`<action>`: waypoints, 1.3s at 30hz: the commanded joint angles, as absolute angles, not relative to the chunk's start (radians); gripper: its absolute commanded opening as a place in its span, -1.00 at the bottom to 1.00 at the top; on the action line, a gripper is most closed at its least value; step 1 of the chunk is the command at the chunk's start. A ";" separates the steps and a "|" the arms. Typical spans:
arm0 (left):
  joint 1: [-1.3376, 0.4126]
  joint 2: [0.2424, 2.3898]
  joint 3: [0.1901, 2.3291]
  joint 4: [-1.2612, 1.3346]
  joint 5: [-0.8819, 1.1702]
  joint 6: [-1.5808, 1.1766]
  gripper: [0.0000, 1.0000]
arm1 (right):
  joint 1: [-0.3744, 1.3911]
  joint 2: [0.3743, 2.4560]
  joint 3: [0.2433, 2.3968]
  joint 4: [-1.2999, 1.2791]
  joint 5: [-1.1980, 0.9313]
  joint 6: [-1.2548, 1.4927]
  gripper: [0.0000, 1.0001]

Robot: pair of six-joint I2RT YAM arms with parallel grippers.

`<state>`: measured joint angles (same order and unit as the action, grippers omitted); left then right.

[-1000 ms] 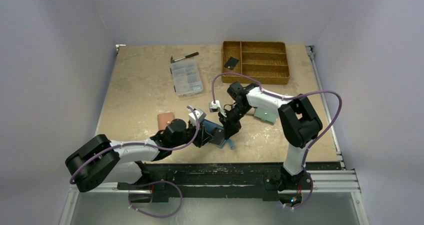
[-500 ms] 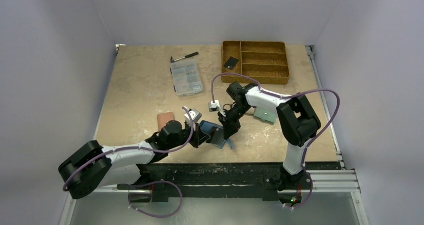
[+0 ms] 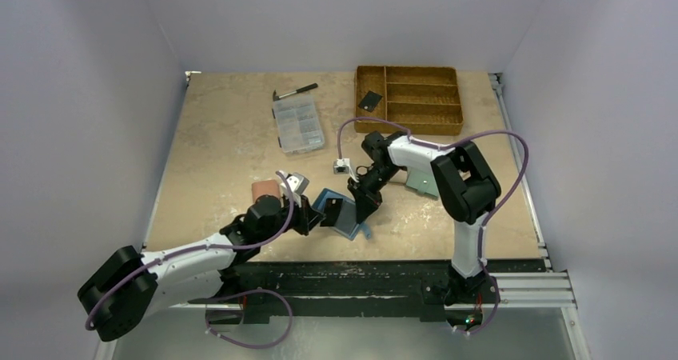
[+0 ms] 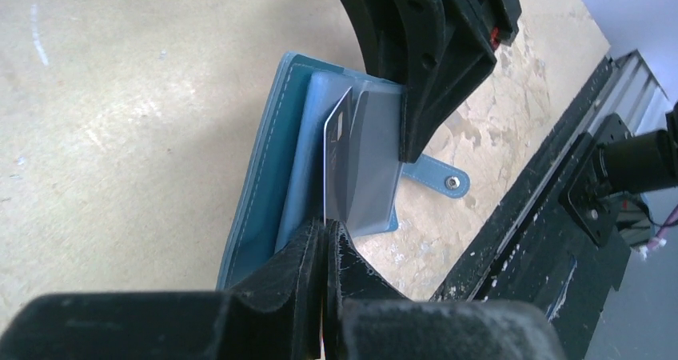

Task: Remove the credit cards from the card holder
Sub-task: Remove the credit card from the card holder.

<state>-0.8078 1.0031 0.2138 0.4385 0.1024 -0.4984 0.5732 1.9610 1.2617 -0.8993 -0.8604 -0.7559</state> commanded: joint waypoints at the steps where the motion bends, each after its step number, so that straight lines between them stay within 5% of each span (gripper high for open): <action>1: -0.789 0.948 0.245 0.363 0.015 -0.546 -1.00 | 0.572 2.027 1.278 -0.897 -0.768 -0.752 -0.81; 22: -0.781 0.917 0.262 0.450 0.100 -0.675 -1.00 | 0.564 1.908 1.322 -0.879 -0.681 -0.719 0.17; 30: -0.781 0.963 0.252 0.511 0.147 -0.674 -1.00 | 0.534 1.796 1.411 -0.930 -0.659 -0.784 0.22; 39: -0.781 1.042 0.312 0.526 0.264 -0.608 -1.00 | 0.536 1.774 1.413 -1.032 -1.047 -1.018 0.22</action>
